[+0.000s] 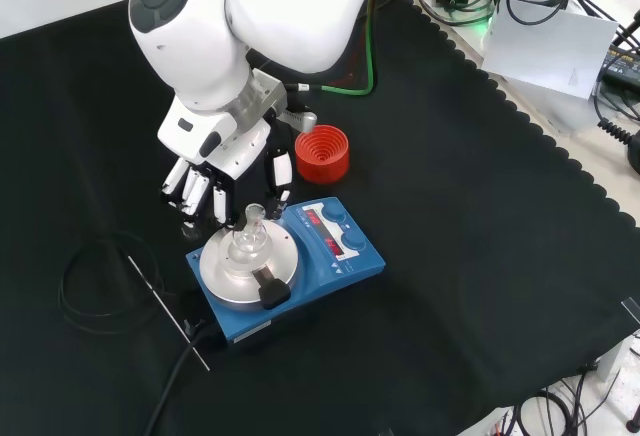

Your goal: Place the round-bottom flask on the heater.

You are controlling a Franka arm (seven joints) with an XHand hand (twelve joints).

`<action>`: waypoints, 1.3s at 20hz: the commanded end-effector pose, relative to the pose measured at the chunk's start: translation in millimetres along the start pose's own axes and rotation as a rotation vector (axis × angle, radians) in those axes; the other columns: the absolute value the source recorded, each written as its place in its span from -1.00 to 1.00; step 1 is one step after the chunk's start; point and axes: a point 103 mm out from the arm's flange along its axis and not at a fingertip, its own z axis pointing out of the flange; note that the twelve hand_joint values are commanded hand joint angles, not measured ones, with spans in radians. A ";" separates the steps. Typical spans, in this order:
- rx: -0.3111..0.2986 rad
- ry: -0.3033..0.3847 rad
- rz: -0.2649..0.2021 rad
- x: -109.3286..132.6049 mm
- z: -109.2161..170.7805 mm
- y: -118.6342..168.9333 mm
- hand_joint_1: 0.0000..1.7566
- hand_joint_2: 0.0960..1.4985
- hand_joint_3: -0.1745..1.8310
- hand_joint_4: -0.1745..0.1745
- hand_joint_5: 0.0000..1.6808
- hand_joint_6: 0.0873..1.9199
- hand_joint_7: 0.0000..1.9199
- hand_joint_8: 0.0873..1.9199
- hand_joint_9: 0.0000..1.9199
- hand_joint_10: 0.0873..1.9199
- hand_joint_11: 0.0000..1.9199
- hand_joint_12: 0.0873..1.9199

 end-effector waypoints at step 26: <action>-0.023 0.033 0.027 -9.7 -3.7 -12.4 0.02 -0.28 -0.21 -0.24 -0.55 -0.63 -0.92 -0.34 -0.66 -0.29 -1.00 0.49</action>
